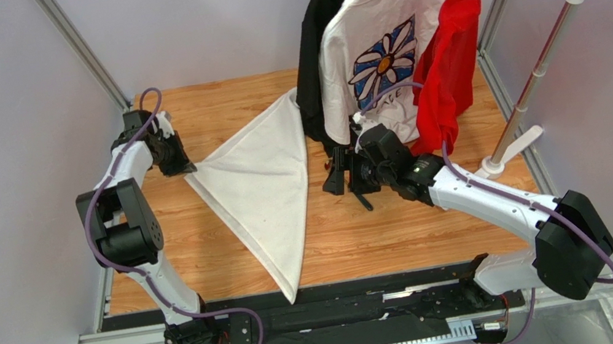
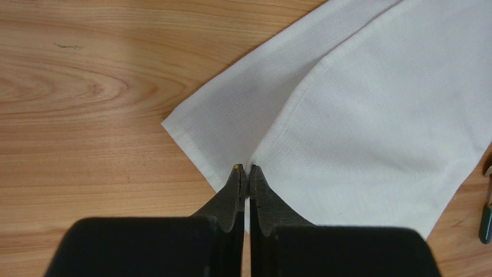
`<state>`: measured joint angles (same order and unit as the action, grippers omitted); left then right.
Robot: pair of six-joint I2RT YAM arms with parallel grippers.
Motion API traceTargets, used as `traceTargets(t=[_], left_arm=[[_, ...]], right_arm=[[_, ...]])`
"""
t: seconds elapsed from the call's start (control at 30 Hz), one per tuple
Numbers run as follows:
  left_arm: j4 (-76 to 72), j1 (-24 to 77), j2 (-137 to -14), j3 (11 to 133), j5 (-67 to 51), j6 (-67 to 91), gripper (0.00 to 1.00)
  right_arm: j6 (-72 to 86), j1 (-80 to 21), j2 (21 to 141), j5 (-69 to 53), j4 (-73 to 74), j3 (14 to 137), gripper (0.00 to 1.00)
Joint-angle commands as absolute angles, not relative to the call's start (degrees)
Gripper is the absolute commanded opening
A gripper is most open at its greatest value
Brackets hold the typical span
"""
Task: Fold the napkin, place the utensils inside, and roll it up
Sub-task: Fold the napkin
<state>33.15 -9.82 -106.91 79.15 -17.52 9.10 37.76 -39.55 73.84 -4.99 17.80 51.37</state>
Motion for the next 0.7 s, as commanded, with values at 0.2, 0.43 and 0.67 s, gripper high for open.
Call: traceTargets(t=[0.2,0.43,0.67], left_arm=[[32.43,-10.81,-106.43,81.47,-11.96,5.45,0.0],[31.91,-11.87,-102.57,80.86,-15.73,6.41,0.0],[31.2,-11.86,-99.4,80.33,-17.14,6.24,0.0]], right_arm=[[38.41,-39.46,72.51,-4.48,17.58,51.07,0.72],[38.5,-39.38,72.95,-3.69,17.14,50.36,0.72],[38.76,-39.46,75.14,-4.48,16.0,50.36,0.72]])
